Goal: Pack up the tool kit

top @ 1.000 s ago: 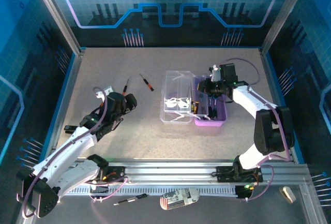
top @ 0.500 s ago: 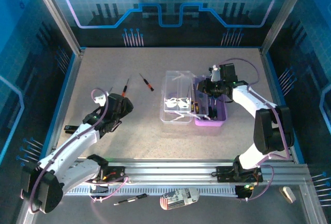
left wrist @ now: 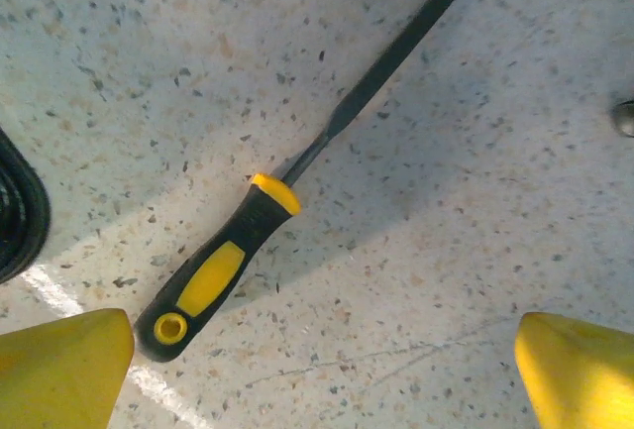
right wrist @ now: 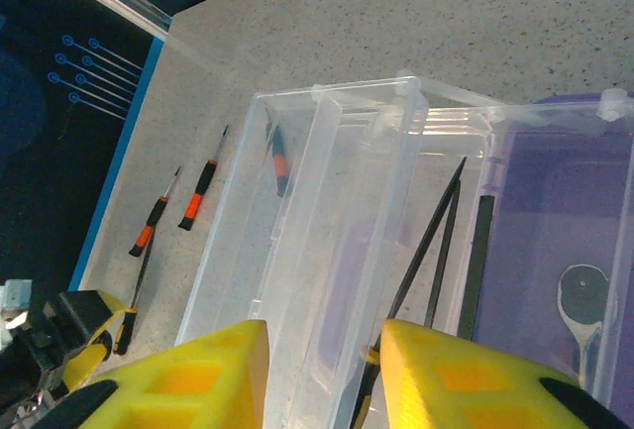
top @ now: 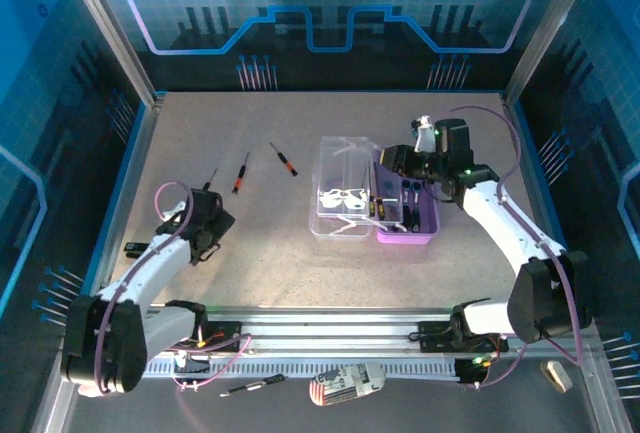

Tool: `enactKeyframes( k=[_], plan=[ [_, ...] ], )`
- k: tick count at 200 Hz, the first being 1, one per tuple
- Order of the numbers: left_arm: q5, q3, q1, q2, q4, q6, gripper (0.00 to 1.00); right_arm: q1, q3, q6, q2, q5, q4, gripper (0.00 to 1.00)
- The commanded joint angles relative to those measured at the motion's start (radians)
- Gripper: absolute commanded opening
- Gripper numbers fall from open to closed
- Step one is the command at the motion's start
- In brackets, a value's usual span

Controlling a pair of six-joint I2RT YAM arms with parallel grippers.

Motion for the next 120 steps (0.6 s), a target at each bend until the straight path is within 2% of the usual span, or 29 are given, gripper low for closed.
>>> enactKeyframes(
  k=[1, 54, 76, 120],
  plan=[
    [0.061, 0.027, 0.029, 0.058, 0.064, 0.037, 0.99, 0.013, -0.025, -0.004, -0.036, 0.009, -0.012, 0.36],
    [0.087, 0.08, 0.034, 0.171, 0.046, 0.092, 0.97, 0.012, -0.041, -0.013, -0.081, 0.025, -0.025, 0.36],
    [0.13, 0.087, 0.032, 0.171, 0.054, 0.111, 0.95, 0.012, -0.036, -0.013, -0.078, 0.023, -0.025, 0.36],
    [0.121, 0.09, 0.032, 0.141, 0.031, 0.156, 0.89, 0.012, -0.034, -0.003, -0.068, 0.016, -0.008, 0.35]
  ],
)
